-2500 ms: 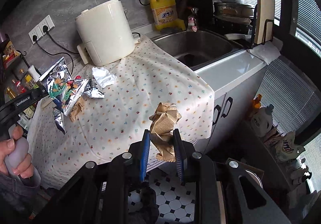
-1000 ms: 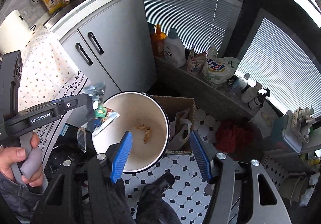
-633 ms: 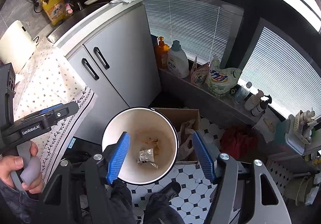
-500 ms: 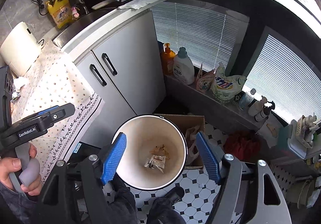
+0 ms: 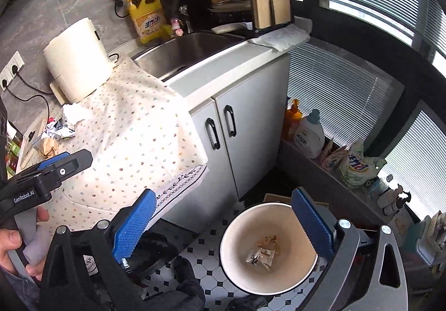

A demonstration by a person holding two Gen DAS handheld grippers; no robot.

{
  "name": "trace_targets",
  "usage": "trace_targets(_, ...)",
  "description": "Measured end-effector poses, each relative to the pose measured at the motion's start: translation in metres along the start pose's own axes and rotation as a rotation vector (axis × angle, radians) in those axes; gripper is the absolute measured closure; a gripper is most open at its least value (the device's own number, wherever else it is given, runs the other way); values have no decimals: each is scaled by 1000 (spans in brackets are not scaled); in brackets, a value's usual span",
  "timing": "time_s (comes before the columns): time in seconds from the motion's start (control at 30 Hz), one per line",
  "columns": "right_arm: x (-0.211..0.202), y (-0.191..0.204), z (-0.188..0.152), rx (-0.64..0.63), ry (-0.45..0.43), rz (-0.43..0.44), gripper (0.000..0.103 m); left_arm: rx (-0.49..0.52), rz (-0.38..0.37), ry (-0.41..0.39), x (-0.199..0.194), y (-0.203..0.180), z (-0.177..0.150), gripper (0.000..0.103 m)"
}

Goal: Collect trash
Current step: 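Grasp the blue-and-white box with the left tool while the right tool grasps brown paper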

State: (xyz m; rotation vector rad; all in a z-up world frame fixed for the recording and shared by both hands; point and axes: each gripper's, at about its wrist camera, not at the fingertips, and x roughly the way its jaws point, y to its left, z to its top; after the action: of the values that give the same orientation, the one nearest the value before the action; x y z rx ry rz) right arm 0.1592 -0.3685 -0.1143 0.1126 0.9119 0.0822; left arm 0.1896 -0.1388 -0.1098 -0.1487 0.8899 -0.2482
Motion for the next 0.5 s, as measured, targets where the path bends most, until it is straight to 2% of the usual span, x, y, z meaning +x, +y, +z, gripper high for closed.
trace_targets(0.5, 32, 148, 27, -178, 9, 143, 8, -173, 158, -114, -70, 140, 0, 6)
